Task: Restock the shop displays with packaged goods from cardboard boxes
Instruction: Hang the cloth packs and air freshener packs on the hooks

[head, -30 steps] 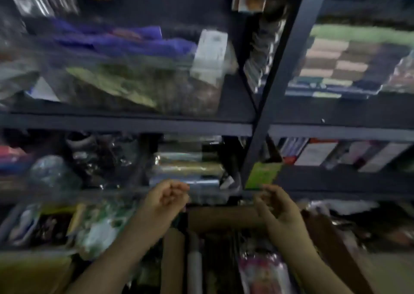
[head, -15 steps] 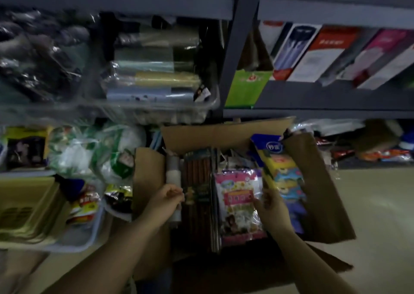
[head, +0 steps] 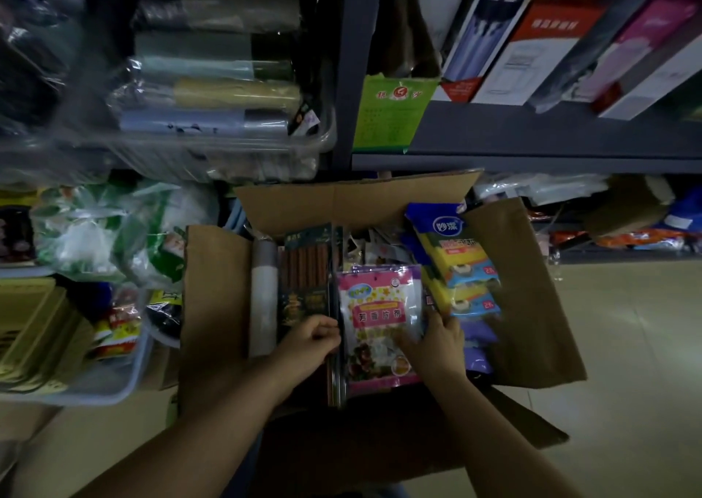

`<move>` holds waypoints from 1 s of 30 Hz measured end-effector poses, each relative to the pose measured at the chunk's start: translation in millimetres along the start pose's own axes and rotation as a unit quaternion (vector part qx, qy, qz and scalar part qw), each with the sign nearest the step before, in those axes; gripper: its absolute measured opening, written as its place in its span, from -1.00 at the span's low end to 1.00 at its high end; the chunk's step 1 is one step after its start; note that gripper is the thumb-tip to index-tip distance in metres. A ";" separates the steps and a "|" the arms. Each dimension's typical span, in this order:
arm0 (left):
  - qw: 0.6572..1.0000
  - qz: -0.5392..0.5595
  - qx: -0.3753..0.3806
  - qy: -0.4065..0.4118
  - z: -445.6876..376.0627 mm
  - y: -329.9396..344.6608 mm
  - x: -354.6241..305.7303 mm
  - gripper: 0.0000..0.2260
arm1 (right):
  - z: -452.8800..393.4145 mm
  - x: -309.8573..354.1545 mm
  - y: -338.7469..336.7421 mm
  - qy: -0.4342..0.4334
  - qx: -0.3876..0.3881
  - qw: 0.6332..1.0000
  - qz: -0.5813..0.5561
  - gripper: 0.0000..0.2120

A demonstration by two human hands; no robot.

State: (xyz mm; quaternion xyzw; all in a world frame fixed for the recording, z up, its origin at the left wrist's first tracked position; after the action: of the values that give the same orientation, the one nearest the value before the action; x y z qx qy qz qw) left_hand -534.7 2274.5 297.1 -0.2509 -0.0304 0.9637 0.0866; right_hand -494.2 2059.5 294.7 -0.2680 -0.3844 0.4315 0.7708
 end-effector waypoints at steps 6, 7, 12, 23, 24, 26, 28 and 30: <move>1.000 0.003 0.015 -0.012 -4.1 12.9 2.1 -0.69 | -18.9 0.9 8.9 0.047 0.021 0.998 -0.036 -0.06; 1.000 0.006 0.018 -0.011 -3.8 14.1 2.0 -0.69 | -21.6 -0.2 11.4 0.049 0.018 0.997 -0.056 -0.08; 1.000 0.003 0.029 -0.008 -3.7 18.6 1.7 -0.71 | -18.9 4.5 20.6 -0.001 0.016 0.970 -0.242 -0.46; 1.000 0.025 0.013 -0.010 -1.3 7.8 5.0 -0.76 | -7.9 9.4 22.9 -0.021 0.084 0.935 -0.344 -0.75; 0.999 0.039 0.003 -0.004 -0.9 3.0 5.4 -0.77 | -4.8 11.2 15.0 -0.032 0.085 0.933 -0.349 -0.74; 0.998 0.057 -0.010 0.011 0.9 -5.5 3.7 -0.77 | 1.4 18.4 -4.9 -0.053 0.087 0.917 -0.385 -0.72; 0.997 0.069 -0.001 0.028 4.8 -9.7 -2.2 -0.68 | 7.4 30.4 -24.9 -0.069 0.101 0.889 -0.441 -0.67; 0.994 0.091 0.045 0.049 12.2 -7.5 -14.4 -0.46 | 8.8 42.9 -37.6 -0.070 0.117 0.857 -0.496 -0.61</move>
State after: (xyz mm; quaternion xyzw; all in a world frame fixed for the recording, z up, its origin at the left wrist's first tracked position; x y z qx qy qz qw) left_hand -527.2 2279.0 315.4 -0.2952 0.0407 0.9545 0.0107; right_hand -469.9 2079.4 343.2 0.0815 -0.4660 0.0511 0.8796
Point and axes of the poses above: each hand's wrist, its own z-axis away from the middle knuckle, its own y-axis out of the palm, x = y × z, the point moved 7 cm from there along -z, towards the middle knuckle, and after that the axes turned 8 degrees about -y, right-handed, at the moved point
